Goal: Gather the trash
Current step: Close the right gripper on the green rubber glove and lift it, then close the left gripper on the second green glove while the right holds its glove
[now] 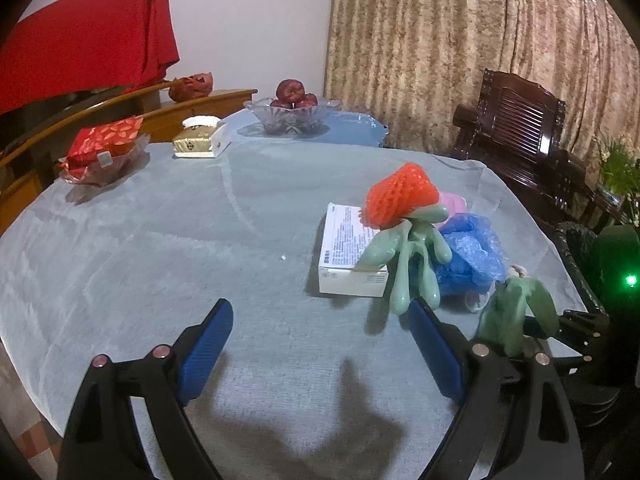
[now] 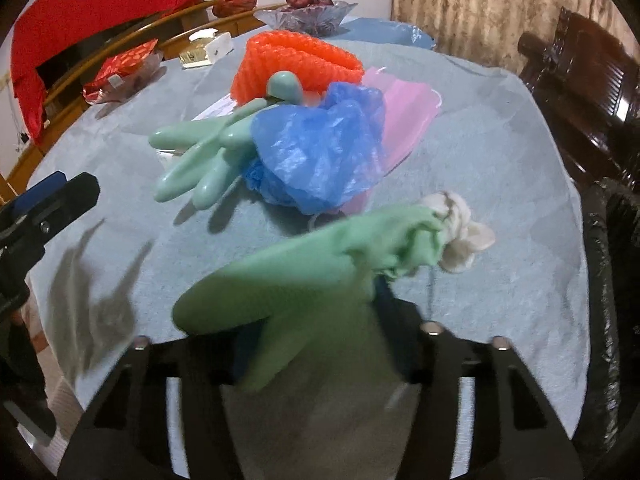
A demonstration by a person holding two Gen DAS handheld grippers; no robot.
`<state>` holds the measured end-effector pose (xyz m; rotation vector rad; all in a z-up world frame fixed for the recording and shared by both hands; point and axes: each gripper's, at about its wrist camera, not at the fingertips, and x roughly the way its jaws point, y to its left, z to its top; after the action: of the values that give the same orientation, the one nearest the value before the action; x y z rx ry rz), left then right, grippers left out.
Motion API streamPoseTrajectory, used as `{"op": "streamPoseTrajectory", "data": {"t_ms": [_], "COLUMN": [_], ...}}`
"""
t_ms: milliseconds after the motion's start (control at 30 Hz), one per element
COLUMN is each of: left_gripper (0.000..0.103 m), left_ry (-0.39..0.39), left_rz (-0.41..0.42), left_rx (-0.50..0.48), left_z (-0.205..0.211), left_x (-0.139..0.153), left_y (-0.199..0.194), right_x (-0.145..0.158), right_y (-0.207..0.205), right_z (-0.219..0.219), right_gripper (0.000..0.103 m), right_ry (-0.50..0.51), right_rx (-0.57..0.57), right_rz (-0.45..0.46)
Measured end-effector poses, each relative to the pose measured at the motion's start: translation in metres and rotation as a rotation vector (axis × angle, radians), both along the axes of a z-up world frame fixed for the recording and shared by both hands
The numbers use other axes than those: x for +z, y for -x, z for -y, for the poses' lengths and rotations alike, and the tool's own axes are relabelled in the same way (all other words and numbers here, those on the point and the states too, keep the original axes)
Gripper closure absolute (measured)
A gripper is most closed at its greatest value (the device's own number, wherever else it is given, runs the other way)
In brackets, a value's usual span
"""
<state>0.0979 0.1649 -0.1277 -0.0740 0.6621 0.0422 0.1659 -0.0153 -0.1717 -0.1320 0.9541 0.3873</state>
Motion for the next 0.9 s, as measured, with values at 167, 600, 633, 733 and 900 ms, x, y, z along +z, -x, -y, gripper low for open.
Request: {"op": "streamPoseTrajectory", "data": {"t_ms": [167, 600, 633, 733, 900], "left_gripper": [0.016, 0.017, 0.02, 0.029, 0.054], "left_ry": [0.004, 0.01, 0.003, -0.013, 0.025], "left_rz": [-0.003, 0.005, 0.002, -0.036, -0.131], "left_rx": [-0.018, -0.099, -0.101, -0.108, -0.117], "left_z": [0.006, 0.047, 0.049, 0.053, 0.05], "left_x": [-0.001, -0.002, -0.004, -0.016, -0.034], "left_y": [-0.002, -0.027, -0.031, -0.045, -0.064], "right_x": [0.005, 0.051, 0.053, 0.051, 0.043], "right_y": [-0.002, -0.013, -0.015, -0.018, -0.02], "right_z": [0.014, 0.046, 0.048, 0.053, 0.052], "right_gripper": [0.094, 0.098, 0.098, 0.098, 0.098], "right_ry": [-0.016, -0.03, -0.035, -0.054, -0.066], "right_rx": [0.0, 0.017, 0.015, 0.003, 0.009], "right_rz": [-0.001, 0.136, 0.14, 0.131, 0.108]}}
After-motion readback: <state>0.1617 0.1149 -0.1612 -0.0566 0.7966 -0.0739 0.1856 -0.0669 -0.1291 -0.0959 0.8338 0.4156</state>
